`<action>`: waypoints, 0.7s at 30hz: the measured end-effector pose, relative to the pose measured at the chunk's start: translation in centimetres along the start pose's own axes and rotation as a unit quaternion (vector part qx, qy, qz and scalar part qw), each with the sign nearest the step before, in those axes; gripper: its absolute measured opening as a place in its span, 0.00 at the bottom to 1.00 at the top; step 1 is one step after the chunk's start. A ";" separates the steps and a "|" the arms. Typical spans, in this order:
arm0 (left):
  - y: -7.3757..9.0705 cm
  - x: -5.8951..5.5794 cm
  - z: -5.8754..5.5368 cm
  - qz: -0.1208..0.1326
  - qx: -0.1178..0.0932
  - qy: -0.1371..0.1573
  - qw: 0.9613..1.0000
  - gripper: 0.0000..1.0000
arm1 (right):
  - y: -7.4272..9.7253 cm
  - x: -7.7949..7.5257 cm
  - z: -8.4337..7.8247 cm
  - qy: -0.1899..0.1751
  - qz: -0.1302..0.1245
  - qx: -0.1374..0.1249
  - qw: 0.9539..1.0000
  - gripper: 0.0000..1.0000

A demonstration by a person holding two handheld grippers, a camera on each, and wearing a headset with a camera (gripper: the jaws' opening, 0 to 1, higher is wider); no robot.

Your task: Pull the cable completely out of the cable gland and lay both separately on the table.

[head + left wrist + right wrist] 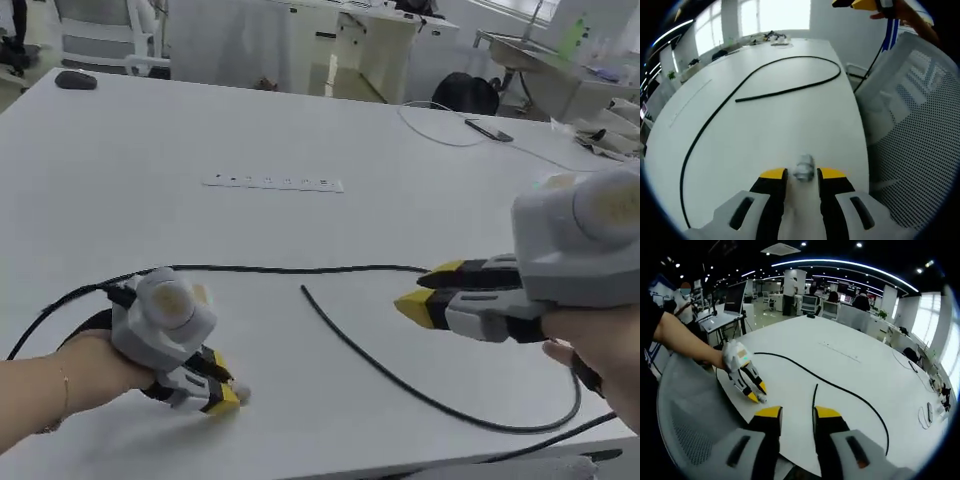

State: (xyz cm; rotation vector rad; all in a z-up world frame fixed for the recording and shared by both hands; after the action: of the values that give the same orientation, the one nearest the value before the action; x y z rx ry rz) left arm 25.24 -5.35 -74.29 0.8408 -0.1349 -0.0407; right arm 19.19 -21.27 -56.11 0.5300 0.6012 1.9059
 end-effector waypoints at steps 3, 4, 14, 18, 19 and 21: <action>1.7 -0.4 0.3 -0.013 -0.002 0.016 1.000 0.35 | -0.3 0.4 -1.5 -0.024 0.016 0.023 0.999 0.27; 2.6 -0.4 0.6 -0.012 -0.007 0.020 1.000 0.35 | -0.5 0.7 -2.2 -0.028 0.018 0.036 0.999 0.28; 14.3 -3.7 2.2 0.013 -0.022 0.060 0.998 0.44 | -2.0 2.5 -6.2 -0.046 0.045 0.096 0.993 0.33; 17.8 -4.7 3.1 0.039 -0.072 0.130 0.988 0.47 | -1.8 2.4 -6.8 -0.061 0.051 0.110 0.991 0.35; 18.9 -4.5 3.2 0.059 -0.086 0.148 0.983 0.46 | -1.7 2.3 -6.9 -0.060 0.050 0.111 0.991 0.35; 20.5 -4.3 3.2 0.093 -0.116 0.179 0.972 0.46 | -1.5 2.2 -7.1 -0.060 0.051 0.115 0.990 0.36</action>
State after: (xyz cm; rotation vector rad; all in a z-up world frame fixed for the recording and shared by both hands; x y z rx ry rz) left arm 20.19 6.33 -57.34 0.5869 0.1301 0.2668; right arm 15.13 -19.91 -62.35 0.8310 0.7328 1.8943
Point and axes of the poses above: the centre of the closed fingertips' face, and the gripper's own axes: y roughly backward along the fingers, x roughly to its left, z roughly out of its top, the point moved 2 cm from there along y, roughly backward along the fingers, and after that the axes turned 11 degrees about -y, right-handed, at the moved point
